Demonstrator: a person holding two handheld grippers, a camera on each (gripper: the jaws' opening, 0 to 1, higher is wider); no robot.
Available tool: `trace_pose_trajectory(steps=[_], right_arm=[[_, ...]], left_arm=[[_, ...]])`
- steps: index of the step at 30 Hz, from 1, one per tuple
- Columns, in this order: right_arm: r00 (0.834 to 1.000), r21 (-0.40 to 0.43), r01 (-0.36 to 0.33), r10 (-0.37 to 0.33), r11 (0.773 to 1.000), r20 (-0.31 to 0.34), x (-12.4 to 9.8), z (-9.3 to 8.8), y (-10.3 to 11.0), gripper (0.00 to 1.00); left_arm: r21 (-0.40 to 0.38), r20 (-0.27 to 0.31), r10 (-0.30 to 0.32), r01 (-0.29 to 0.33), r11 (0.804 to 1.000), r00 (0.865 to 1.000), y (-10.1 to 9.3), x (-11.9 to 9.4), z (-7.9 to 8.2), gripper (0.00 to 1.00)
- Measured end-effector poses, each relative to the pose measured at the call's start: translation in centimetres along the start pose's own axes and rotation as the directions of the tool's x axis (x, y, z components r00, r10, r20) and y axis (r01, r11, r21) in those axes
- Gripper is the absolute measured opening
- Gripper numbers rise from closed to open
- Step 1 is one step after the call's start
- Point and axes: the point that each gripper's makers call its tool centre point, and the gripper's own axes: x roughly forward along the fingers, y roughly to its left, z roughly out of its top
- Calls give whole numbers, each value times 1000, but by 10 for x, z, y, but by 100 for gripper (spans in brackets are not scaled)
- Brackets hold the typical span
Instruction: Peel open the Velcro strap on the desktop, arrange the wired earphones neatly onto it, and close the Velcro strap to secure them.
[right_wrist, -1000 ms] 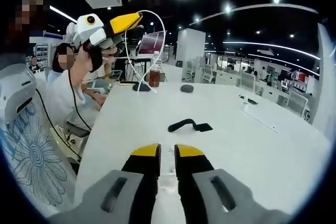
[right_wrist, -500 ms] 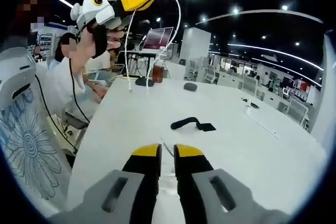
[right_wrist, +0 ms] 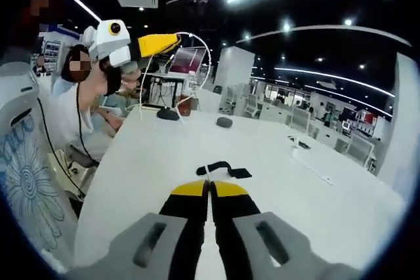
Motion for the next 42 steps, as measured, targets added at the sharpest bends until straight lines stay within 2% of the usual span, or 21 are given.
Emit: trace_pose_trajectory(steps=[6,10,12,18,24,27,32,36,40,42], right_arm=[[996,-6,54,-54,999,77,-1,25,-12,4],[991,0,72,-72,997,112,-1,37,-15,4],[988,9,80,-80,997,131,1,43,-15,4],[982,30,95,-99,995,160,5,56,-13,4],[980,35,94,-99,995,171,11,63,-9,4],[980,44,97,-104,994,172,13,64,-9,4],[977,62,108,-117,992,176,15,67,-8,4],[977,70,105,-116,992,180,17,69,-5,4],[976,76,104,-116,992,182,19,71,-3,4],[976,76,102,-115,992,183,20,72,-2,4]], left_arm=[[-51,-58,-26,23,998,998,-18,1,-37,6],[-84,-92,-55,47,995,994,-32,2,-57,6],[-77,-129,-60,50,996,990,-40,0,-76,7],[-79,-180,-68,54,995,981,-50,-2,-103,8],[-129,-217,-67,40,991,974,-61,-9,-130,12],[-127,-235,-62,33,991,970,-65,-11,-139,15],[-146,-249,-50,14,989,967,-63,-12,-142,22],[-156,-252,-45,5,988,967,-71,-13,-146,39],[-107,-271,-28,-2,994,962,-79,-12,-149,58],[-93,-281,-13,-13,996,960,-80,-10,-152,58]])
